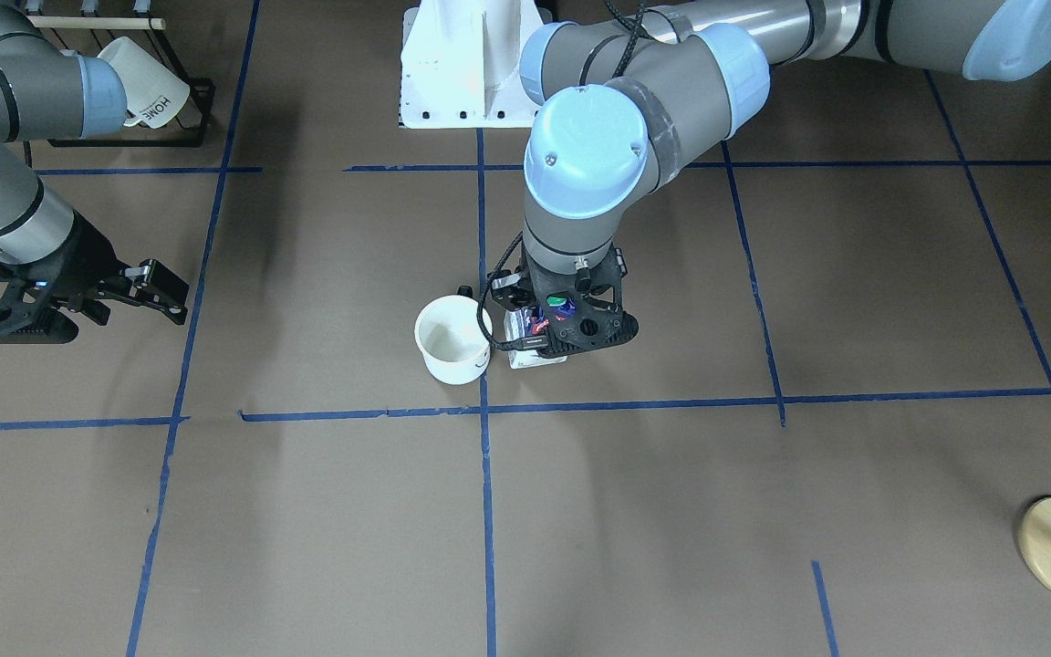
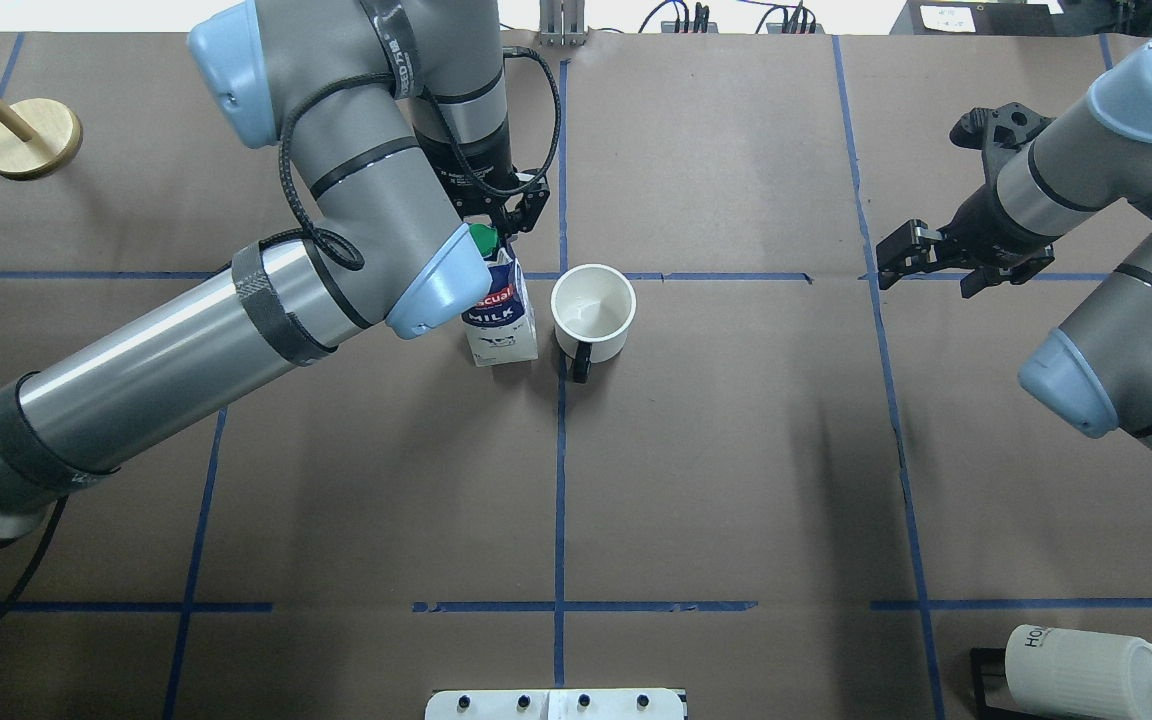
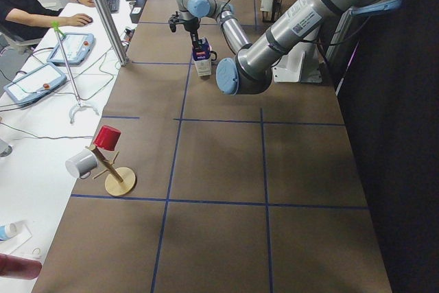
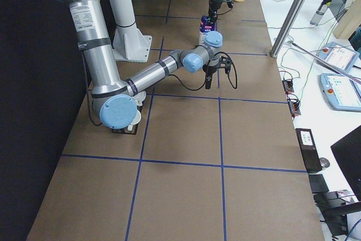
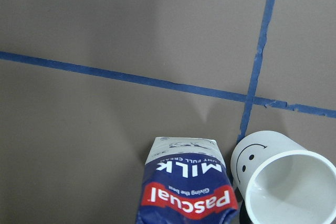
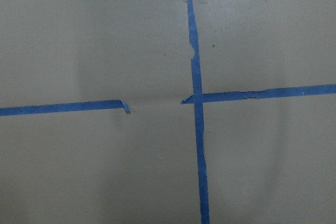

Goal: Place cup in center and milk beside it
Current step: 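Lower the carton upright next to the mug and open the left gripper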

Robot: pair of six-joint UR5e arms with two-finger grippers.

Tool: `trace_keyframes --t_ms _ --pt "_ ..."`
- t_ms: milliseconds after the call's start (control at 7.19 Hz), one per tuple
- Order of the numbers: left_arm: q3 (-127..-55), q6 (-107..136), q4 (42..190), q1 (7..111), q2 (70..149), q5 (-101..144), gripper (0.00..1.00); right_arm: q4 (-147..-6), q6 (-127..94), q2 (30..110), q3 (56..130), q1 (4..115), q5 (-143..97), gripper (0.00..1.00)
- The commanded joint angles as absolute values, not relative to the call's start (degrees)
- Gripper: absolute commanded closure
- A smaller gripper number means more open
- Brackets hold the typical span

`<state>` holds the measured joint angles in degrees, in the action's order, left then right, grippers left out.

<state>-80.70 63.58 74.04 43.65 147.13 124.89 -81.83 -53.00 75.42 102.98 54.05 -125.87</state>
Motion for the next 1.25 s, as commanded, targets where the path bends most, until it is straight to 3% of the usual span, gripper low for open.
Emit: trace_keyframes --t_ms 0,278,417,557,696,835,1113 --pt "-80.1 63.3 75.0 43.5 147.3 124.5 0.85 -81.8 -53.0 75.6 103.0 54.1 -124.4 0.0" --pt "-79.9 62.6 75.7 42.5 146.9 124.5 0.8 -81.8 -53.0 75.6 102.9 54.1 -124.2 0.0" --pt "-79.7 62.6 75.7 42.5 147.0 124.5 0.7 -81.8 -52.9 75.6 102.9 54.0 -124.2 0.0" --pt "-79.8 62.6 75.7 42.5 147.1 124.5 0.13 -81.8 -52.9 75.5 102.8 54.0 -124.2 0.0" --pt "-80.2 62.8 75.7 42.6 147.1 124.5 0.01 -81.8 -52.9 75.5 102.8 54.0 -124.3 0.0" --pt "-81.6 63.1 75.5 42.9 147.0 124.5 0.0 -81.8 -52.9 75.5 102.7 54.0 -124.3 0.0" --pt "-95.5 63.4 74.8 46.5 140.1 124.6 0.0 -81.8 -52.7 75.4 102.6 54.1 -124.5 0.0"
